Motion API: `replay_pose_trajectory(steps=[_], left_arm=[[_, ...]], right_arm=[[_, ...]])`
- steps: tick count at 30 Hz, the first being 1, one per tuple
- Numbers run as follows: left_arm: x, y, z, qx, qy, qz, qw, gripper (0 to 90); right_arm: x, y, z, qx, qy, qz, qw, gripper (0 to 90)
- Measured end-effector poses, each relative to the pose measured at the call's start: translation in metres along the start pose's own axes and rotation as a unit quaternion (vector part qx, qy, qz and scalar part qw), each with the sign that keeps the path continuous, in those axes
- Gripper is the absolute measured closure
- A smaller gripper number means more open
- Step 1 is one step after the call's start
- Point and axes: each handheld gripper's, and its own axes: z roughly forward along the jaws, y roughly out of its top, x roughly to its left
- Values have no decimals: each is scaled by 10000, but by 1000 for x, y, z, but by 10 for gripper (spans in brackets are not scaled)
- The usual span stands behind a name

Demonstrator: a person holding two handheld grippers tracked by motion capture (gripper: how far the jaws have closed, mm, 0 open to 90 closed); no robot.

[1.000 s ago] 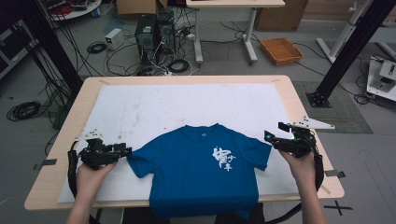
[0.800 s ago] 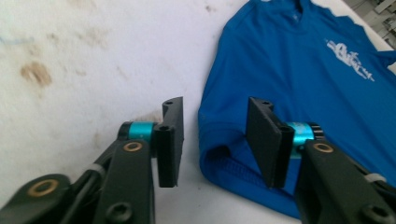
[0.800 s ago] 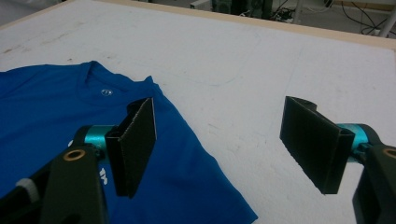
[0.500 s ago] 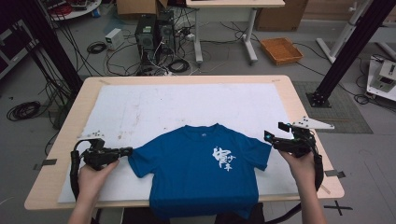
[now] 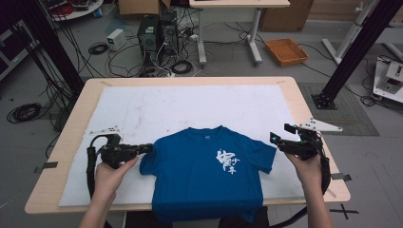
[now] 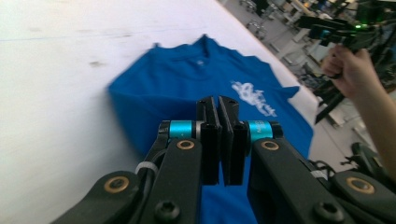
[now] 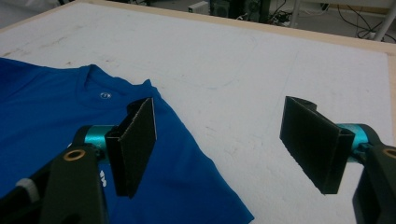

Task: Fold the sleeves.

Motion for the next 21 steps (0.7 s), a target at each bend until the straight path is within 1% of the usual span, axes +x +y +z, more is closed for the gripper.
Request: replay_pose_trajectory(steps=[3, 7, 8, 9, 12, 13, 14, 15, 16, 17, 18, 19, 20, 21], left_arm=[[-11, 3, 19, 59, -113, -38, 9999, 873], [-23, 4, 44, 143, -273, -106, 9995, 873], [-27, 4, 57, 222, -285, -79, 9993, 873], [-27, 4, 57, 222, -285, -79, 9993, 873], [-31, 4, 77, 309, -227, -89, 9992, 873], [-32, 3, 89, 325, -275, -156, 9990, 873], [-32, 3, 95, 329, -304, -182, 9988, 873], [-32, 3, 95, 329, -304, -182, 9988, 871], [-34, 2, 105, 303, -333, -154, 9989, 853], [-34, 2, 105, 303, -333, -154, 9989, 804], [-34, 3, 109, 300, -310, -143, 9990, 804], [-34, 3, 110, 265, -314, -124, 9991, 747], [-34, 4, 111, 165, -313, -94, 9993, 672], [-34, 4, 110, 59, -291, -67, 9995, 672]], right_arm=[[-1, 0, -1, -24, 0, 19, 10000, 266], [0, 1, 0, -16, -1, 5, 10000, 267], [0, 1, 0, -11, 1, 1, 10000, 267], [0, 1, 0, -17, 10, -6, 10000, 267], [1, 1, 1, 2, 2, -29, 10000, 267], [1, 1, 1, 5, 1, -38, 10000, 267], [2, 0, 2, 9, 11, -39, 10000, 267], [2, 0, 2, 12, 15, -53, 10000, 267], [2, 0, 3, 21, 7, -53, 10000, 267], [2, 0, 3, 25, 8, -58, 10000, 267], [2, 0, 3, 25, 8, -58, 10000, 266], [2, 0, 4, 34, 12, -57, 10000, 267], [2, -1, 4, 44, 5, -60, 10000, 267], [2, -1, 4, 44, 5, -60, 10000, 267]])
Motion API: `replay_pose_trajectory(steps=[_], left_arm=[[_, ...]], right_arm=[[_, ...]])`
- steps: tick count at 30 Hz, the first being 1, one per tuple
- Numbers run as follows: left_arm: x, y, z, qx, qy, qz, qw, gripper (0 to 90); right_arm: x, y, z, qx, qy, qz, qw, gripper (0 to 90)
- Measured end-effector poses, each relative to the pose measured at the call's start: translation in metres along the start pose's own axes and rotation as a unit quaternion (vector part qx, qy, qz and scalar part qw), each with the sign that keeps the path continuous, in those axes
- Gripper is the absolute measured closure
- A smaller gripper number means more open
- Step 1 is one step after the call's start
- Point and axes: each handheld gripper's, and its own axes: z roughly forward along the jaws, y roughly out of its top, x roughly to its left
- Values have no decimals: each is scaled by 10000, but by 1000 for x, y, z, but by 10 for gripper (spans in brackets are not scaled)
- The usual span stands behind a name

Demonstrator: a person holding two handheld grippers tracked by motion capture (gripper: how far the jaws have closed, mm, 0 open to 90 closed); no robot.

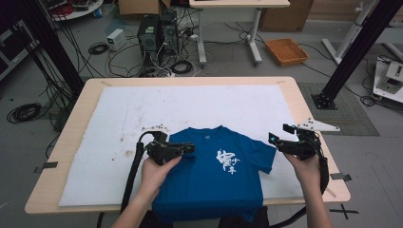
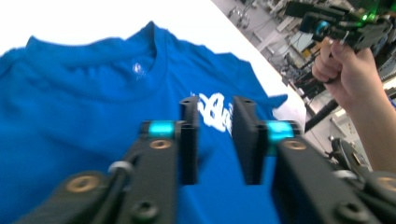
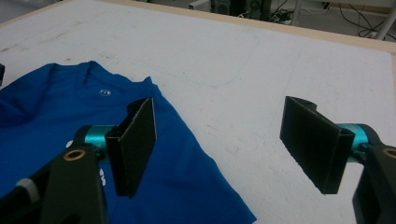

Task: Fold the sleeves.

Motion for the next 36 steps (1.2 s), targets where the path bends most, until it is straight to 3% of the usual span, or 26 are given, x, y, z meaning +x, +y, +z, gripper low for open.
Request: replay_pose_trajectory(steps=[1, 4, 7, 8, 9, 10, 14, 20, 22, 23, 24, 27, 30, 31, 32, 34, 35, 36], left_arm=[[1, 1, -5, -115, -32, 60, 9999, 616], [0, 1, -11, -54, 61, 106, 9999, 583], [-5, -3, -22, 178, 267, 457, 9984, 575], [-6, -5, -26, 306, 377, 543, 9973, 576], [-7, -10, -32, 536, 565, 670, 9947, 579], [-7, -10, -32, 536, 565, 670, 9947, 583], [-6, -20, -38, 810, 806, 825, 9900, 585], [-9, -22, -40, 1109, 1072, 1163, 9812, 611], [-9, -22, -42, 1146, 1069, 1200, 9803, 650], [-10, -22, -44, 1237, 1152, 1302, 9770, 654], [-10, -22, -44, 1237, 1152, 1302, 9770, 653], [-10, -21, -45, 1298, 1268, 1412, 9732, 606], [-9, -21, -44, 1400, 1342, 1458, 9701, 629], [-9, -21, -44, 1432, 1308, 1445, 9703, 682], [-9, -22, -44, 1468, 1281, 1446, 9701, 794], [-11, -23, -45, 1486, 1228, 1463, 9703, 842], [-11, -23, -46, 1442, 1156, 1445, 9721, 842], [-14, -23, -50, 1301, 854, 1424, 9775, 850]], right_arm=[[0, 0, 0, 9, -7, 13, 10000, 267], [-1, 0, 0, 6, -14, 15, 10000, 267], [0, 0, -1, -5, -17, 22, 10000, 267], [0, 0, 0, -6, -14, 16, 10000, 267], [0, 0, 0, -3, -5, 16, 10000, 267], [0, 0, 0, -3, -5, 16, 10000, 267], [3, 0, 2, 35, 7, -10, 10000, 267], [3, 0, 3, 41, 25, -10, 10000, 267], [2, 0, 2, 25, 18, 4, 10000, 267], [1, 0, 2, 36, 13, 24, 10000, 267], [1, 0, 2, 33, 10, 27, 10000, 266], [1, -1, 3, 39, 18, 17, 10000, 267], [2, 0, 3, 55, 16, 11, 10000, 267], [3, 0, 4, 53, 20, 5, 10000, 267], [3, 0, 4, 51, 28, -7, 10000, 267], [3, 0, 3, 47, 18, 9, 10000, 267], [3, 0, 3, 47, 18, 9, 10000, 267], [2, 0, 3, 53, 11, 8, 10000, 267]])
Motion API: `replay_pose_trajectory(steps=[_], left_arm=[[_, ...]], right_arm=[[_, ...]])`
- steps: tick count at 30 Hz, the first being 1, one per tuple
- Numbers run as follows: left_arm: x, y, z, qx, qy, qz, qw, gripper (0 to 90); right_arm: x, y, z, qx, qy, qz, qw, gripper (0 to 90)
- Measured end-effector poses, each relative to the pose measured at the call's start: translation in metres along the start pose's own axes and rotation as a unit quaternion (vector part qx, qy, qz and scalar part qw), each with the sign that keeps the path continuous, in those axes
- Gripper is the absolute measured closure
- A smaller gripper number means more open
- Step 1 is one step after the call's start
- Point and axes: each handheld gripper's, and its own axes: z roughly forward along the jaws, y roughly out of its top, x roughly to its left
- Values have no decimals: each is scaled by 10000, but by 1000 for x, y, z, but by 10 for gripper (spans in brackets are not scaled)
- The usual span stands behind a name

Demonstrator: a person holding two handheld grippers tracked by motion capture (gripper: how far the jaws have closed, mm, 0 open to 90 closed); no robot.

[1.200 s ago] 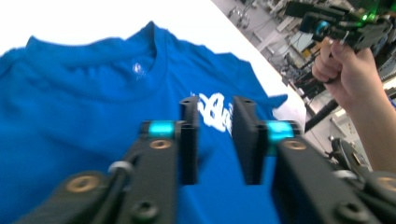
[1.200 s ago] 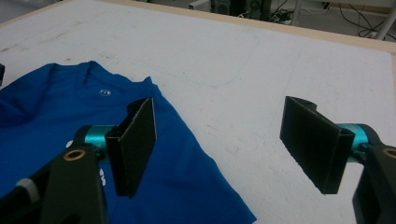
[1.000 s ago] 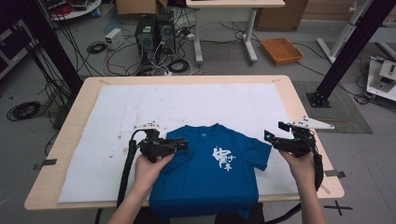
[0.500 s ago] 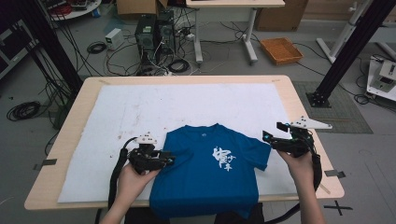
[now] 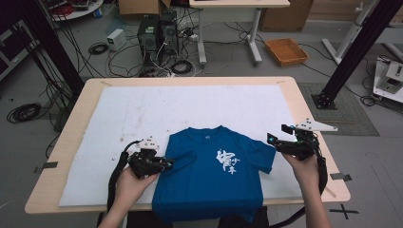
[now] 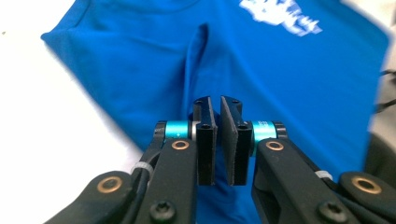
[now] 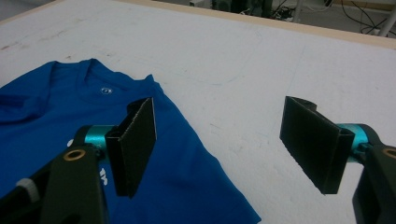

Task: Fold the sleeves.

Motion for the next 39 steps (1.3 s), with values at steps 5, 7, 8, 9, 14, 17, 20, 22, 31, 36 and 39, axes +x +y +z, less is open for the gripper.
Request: replay_pose_trajectory(steps=[5, 7, 8, 9, 14, 17, 20, 22, 31, 36, 39], left_arm=[[-12, -2, -4, -180, -733, 462, 9961, 829], [-15, -2, -3, -131, -818, 612, 9947, 762], [-17, -3, -1, -52, -931, 753, 9928, 740], [-20, -6, 2, 106, -1155, 926, 9889, 724], [-20, -8, 3, 192, -1419, 1167, 9828, 648], [-12, -4, 0, -258, -904, 966, 9909, 611], [2, 1, 4, -439, -314, 586, 9968, 602], [7, 3, 7, -514, -139, 504, 9973, 599], [42, 22, 47, -49, 1312, 237, 9911, 641], [48, 21, 48, -84, 1478, 124, 9889, 879], [51, 21, 46, -177, 1560, 12, 9876, 880]], right_arm=[[-1, 0, 0, -9, 2, 12, 10000, 267], [-1, 0, 0, -15, 1, 15, 10000, 267], [-1, -1, 0, -4, -4, 19, 10000, 267], [-1, -1, 0, -6, -7, 21, 10000, 267], [-2, -1, -1, -9, -15, 40, 10000, 267], [-3, -1, -1, -13, -27, 67, 10000, 267], [-4, -2, 0, 13, -44, 108, 9999, 271], [-4, -3, 2, 37, -46, 126, 9999, 272], [-5, -5, 3, 78, -48, 141, 9999, 272], [-6, -5, 3, 72, -53, 121, 9999, 272], [-6, -5, 4, 79, -51, 117, 9999, 272]])
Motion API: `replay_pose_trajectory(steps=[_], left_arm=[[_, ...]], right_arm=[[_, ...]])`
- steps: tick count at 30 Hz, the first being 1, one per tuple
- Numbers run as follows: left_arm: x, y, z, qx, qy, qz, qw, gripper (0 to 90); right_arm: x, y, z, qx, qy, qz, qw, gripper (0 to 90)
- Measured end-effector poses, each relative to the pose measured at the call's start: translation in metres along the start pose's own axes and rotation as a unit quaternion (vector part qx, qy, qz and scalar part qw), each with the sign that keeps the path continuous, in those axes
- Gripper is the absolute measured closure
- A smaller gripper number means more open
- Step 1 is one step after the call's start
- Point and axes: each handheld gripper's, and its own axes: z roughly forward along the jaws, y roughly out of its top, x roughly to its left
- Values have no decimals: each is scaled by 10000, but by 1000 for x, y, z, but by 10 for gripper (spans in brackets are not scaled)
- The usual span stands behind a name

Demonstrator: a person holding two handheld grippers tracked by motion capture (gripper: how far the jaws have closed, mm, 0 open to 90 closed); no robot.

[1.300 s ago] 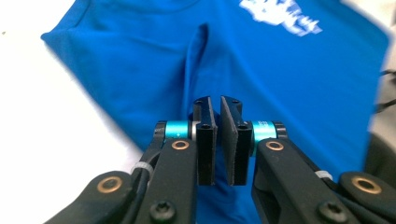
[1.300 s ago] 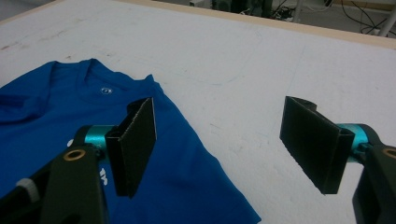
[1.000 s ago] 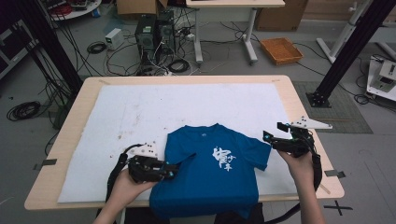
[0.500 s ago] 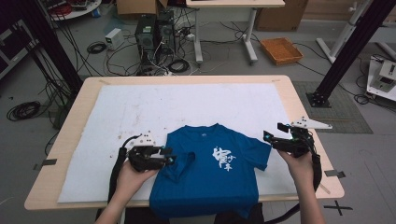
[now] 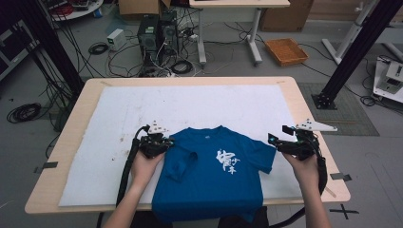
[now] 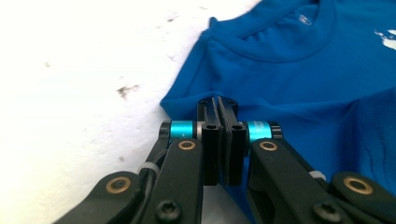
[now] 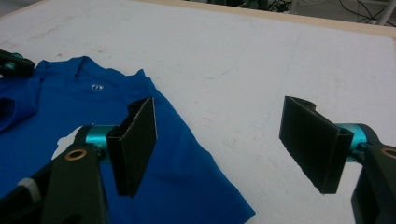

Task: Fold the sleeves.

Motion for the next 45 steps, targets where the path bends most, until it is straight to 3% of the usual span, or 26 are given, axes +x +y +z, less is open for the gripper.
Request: replay_pose_trajectory(steps=[1, 2, 3, 4, 5, 7, 8, 9, 11, 12, 16, 18, 20, 24, 25, 28, 31, 34, 36, 37, 38, 40, 41, 43, 45], left_arm=[[2, 0, -1, -16, -17, -38, 10000, 880], [2, 0, -2, -33, 127, -95, 9999, 800], [3, 0, -3, -98, 252, -205, 9994, 800], [4, 1, -6, -214, 189, -337, 9990, 722], [5, 1, -9, -351, 112, -417, 9984, 722], [1, 3, -14, -561, -189, -328, 9977, 673], [-9, 5, -17, -659, -653, -234, 9954, 656], [-9, 5, -17, -659, -653, -234, 9954, 636], [-21, 6, -17, -506, -1065, -98, 9930, 619], [-34, 4, -15, -281, -1264, 42, 9916, 602], [-46, 1, -8, -48, -1304, 152, 9913, 584], [-50, 0, -1, 115, -1562, 96, 9876, 585], [-52, 0, 2, 193, -1965, 69, 9803, 579], [-55, 0, 0, 11, -2381, 33, 9712, 517], [-54, 1, -2, -56, -2412, -13, 9705, 516], [-47, 2, -9, -339, -2195, -108, 9750, 485], [-38, 0, -17, -565, -1735, -211, 9830, 482], [-24, -4, -29, -837, -1313, -307, 9873, 475], [-13, -8, -41, -1019, -1147, -412, 9873, 467], [-2, -13, -54, -1169, -1012, -488, 9868, 464], [-2, -13, -54, -1169, -1012, -488, 9868, 462], [14, -22, -72, -1321, -871, -609, 9855, 462], [14, -22, -72, -1321, -871, -609, 9855, 458], [24, -31, -82, -1358, -801, -698, 9850, 447], [33, -40, -89, -1446, -819, -843, 9825, 447]], right_arm=[[0, 0, 0, 0, 0, 0, 10000, 272], [0, 0, 0, 4, 6, 6, 10000, 272], [0, 0, 0, 4, 6, 6, 10000, 272], [0, 0, -1, -10, -3, 5, 10000, 272], [0, 0, -1, -10, -3, 5, 10000, 272], [0, 1, -2, -28, -3, 0, 10000, 272], [0, 1, -2, -36, 0, 15, 10000, 272], [-1, 1, -2, -31, -12, 27, 10000, 272], [-1, 0, -2, -34, -2, 27, 10000, 272], [-1, 0, -2, -28, -4, 30, 10000, 272], [1, 1, -2, -18, 3, 13, 10000, 272], [1, 1, -1, -26, 13, -7, 10000, 272], [2, 1, -2, -26, 11, -20, 10000, 272], [-1, 0, -2, -34, 0, 12, 10000, 272], [-1, 0, -2, -30, -8, 18, 10000, 272], [-2, 0, -3, -19, -25, 9, 10000, 272], [-4, -2, -4, -10, -38, 68, 10000, 332], [-8, -5, -5, 31, -69, 147, 9999, 371], [-18, -16, -5, 181, -75, 383, 9991, 468], [-23, -21, -3, 237, -38, 526, 9983, 488], [-28, -26, -1, 319, 37, 682, 9972, 513], [-36, -36, 3, 427, 82, 961, 9944, 543], [-36, -36, 3, 427, 82, 961, 9944, 543], [-44, -48, 12, 583, 228, 1202, 9908, 602], [-45, -51, 19, 710, 282, 1169, 9902, 603]])
